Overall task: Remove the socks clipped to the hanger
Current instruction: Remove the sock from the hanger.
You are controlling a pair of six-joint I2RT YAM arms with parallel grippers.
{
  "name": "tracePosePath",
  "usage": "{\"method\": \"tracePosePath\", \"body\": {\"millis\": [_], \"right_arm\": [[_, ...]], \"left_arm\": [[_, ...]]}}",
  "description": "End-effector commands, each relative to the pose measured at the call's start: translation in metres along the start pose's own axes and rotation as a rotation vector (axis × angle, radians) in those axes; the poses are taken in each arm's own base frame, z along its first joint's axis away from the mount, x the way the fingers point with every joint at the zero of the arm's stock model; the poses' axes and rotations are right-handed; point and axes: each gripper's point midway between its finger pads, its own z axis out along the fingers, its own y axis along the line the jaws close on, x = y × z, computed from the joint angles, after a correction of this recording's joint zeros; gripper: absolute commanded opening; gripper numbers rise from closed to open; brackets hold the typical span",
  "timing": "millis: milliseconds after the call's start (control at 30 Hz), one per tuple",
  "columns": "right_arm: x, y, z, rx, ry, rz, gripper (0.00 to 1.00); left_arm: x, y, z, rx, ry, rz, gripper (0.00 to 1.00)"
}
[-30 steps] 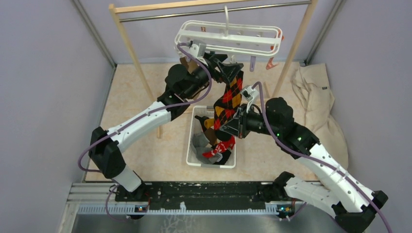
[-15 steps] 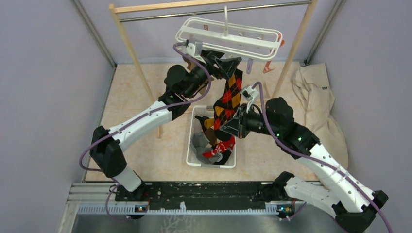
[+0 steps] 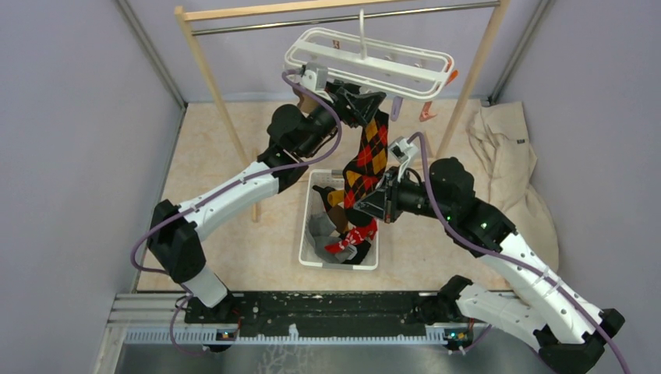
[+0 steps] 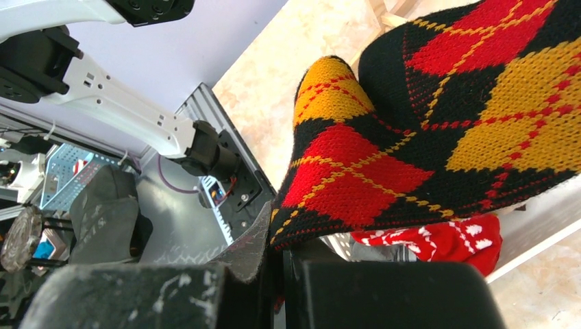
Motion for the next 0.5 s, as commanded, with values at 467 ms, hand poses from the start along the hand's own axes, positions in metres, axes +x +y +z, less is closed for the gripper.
{"method": "tracePosePath", "body": {"millis": [467], "right_arm": [[-0.0147,0.0133,-0.0102,-0.026,-0.06,-0.036,0.0]], "left_arm": [[-0.0193,-0.0016,0.0104,0.006,-0.054,-0.025,0.64]]}}
